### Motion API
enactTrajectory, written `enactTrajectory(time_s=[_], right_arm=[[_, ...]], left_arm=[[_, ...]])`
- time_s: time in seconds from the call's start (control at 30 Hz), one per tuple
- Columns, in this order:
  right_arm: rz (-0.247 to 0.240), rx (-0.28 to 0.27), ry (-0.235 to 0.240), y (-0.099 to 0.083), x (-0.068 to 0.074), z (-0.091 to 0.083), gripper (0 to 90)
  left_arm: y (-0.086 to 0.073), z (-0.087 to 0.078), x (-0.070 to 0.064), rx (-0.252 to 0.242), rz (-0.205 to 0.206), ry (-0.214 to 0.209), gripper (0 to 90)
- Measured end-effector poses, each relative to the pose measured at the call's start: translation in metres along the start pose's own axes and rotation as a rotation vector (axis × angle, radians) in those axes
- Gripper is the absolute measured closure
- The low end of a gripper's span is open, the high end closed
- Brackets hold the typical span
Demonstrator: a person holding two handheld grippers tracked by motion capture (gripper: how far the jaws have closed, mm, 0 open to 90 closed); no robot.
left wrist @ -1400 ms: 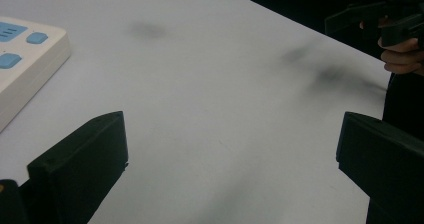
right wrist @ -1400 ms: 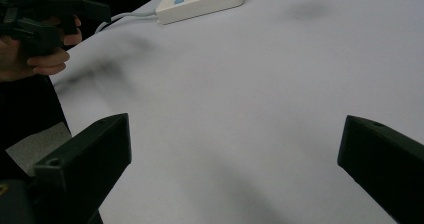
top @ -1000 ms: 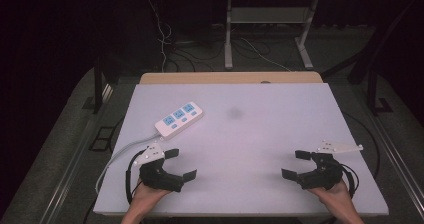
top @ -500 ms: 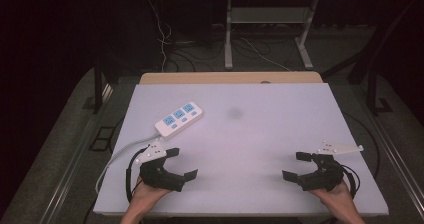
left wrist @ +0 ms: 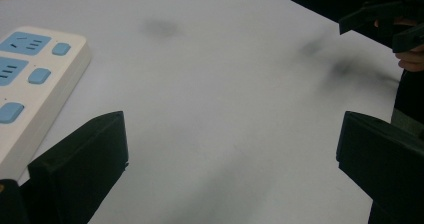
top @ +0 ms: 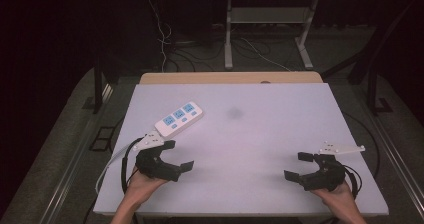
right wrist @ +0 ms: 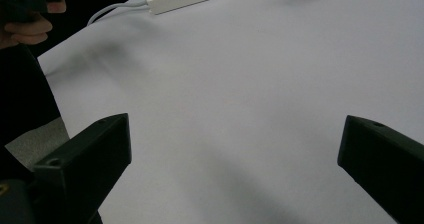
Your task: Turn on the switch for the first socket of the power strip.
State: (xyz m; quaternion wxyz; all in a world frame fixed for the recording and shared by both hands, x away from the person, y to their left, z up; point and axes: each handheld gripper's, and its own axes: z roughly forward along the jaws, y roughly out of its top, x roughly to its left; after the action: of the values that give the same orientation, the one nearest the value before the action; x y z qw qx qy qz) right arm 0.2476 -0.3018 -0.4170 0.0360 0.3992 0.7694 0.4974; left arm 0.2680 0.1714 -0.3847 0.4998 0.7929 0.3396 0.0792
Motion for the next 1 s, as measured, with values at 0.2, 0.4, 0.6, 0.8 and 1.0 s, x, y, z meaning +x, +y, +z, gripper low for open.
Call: enactTrajectory(time_s=[0.2, 0.4, 0.6, 0.8, 1.0], right_arm=[[-0.002, 0.003, 0.000, 0.000, 0.000, 0.000, 0.4], [-0.005, 0.001, -0.001, 0.000, 0.000, -0.001, 0.4], [-0.010, 0.005, 0.000, 0.000, 0.001, -0.001, 0.4], [-0.012, 0.006, 0.002, 0.000, 0.001, -0.001, 0.4], [-0.013, 0.014, 0.002, -0.001, 0.001, 0.000, 0.4]], left_arm=[[0.007, 0.001, 0.003, 0.031, 0.012, 0.000, 0.0], [0.015, -0.001, 0.009, 0.058, 0.020, -0.002, 0.0], [0.024, -0.002, 0.013, 0.080, 0.029, -0.006, 0.0], [0.032, 0.000, 0.017, 0.125, 0.046, 0.004, 0.0], [0.037, -0.001, 0.026, 0.131, 0.034, 0.014, 0.0]])
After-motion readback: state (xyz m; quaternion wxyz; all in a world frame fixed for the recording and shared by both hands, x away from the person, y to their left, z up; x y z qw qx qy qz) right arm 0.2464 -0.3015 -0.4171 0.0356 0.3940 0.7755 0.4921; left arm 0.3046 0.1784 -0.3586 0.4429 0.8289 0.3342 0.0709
